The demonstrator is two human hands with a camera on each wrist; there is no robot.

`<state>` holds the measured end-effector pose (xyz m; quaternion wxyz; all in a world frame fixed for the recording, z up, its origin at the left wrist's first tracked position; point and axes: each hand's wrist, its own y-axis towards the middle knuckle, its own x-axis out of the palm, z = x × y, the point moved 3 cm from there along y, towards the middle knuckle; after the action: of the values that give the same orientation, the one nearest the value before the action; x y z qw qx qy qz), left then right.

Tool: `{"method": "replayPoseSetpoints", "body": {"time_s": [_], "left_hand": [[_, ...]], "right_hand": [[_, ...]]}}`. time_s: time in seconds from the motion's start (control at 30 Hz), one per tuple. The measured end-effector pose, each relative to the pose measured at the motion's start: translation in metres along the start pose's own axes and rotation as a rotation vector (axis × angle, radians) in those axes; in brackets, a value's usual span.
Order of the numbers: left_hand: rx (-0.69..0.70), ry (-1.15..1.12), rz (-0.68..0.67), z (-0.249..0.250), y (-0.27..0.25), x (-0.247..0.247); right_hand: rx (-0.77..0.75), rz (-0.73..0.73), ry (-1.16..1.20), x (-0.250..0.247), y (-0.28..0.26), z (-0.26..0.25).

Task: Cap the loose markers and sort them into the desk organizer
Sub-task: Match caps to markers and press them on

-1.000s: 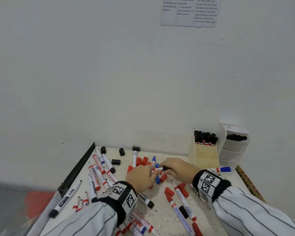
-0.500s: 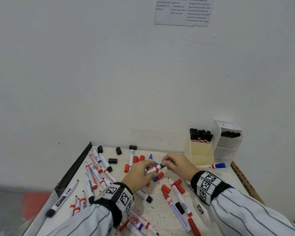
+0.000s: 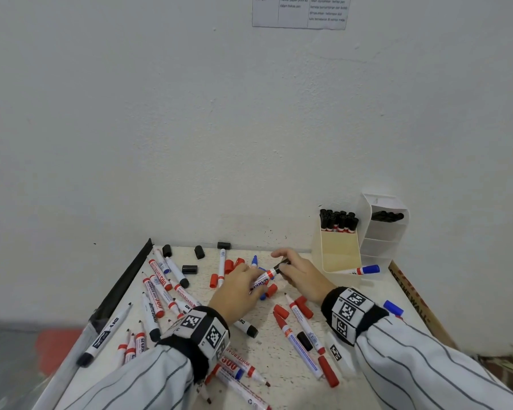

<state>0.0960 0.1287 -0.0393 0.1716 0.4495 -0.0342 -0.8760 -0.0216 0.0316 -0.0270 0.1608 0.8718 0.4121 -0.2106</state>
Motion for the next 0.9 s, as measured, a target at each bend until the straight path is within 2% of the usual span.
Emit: {"method": "replayPoseSetpoints", "body": {"time_s": [0.07, 0.13, 0.27, 0.4, 0.53, 0.63, 0.77, 0.9], "left_hand": [[-0.006, -0.065, 0.092, 0.002, -0.003, -0.003], [-0.022, -0.059, 0.127, 0.003, -0.005, -0.005], [0.004, 0.089, 0.109, 0.012, -0.006, -0.002], [0.04, 0.226, 0.106, 0.021, -0.007, 0.003], [0.011, 0.215, 0.048, 0.028, -0.007, 0.009], [-0.026, 0.092, -0.03, 0.027, -0.005, 0.011], [-0.052, -0.106, -0.208, 0.036, -0.004, 0.008], [-0.234, -0.443, -0.424, 0.043, -0.011, 0.007]], "right_hand": [[-0.004, 0.065, 0.009, -0.004, -0.001, 0.0], [0.002, 0.113, 0.0, -0.006, -0.001, 0.003], [0.04, 0.182, -0.064, -0.008, 0.0, 0.006], [0.215, 0.207, -0.307, -0.011, -0.003, 0.005], [0.249, 0.189, -0.248, -0.012, -0.004, 0.0], [0.191, 0.189, -0.188, -0.013, -0.005, -0.002], [0.057, 0.195, -0.116, -0.015, -0.01, -0.002], [-0.087, 0.187, -0.14, -0.018, -0.016, -0.003]]}}
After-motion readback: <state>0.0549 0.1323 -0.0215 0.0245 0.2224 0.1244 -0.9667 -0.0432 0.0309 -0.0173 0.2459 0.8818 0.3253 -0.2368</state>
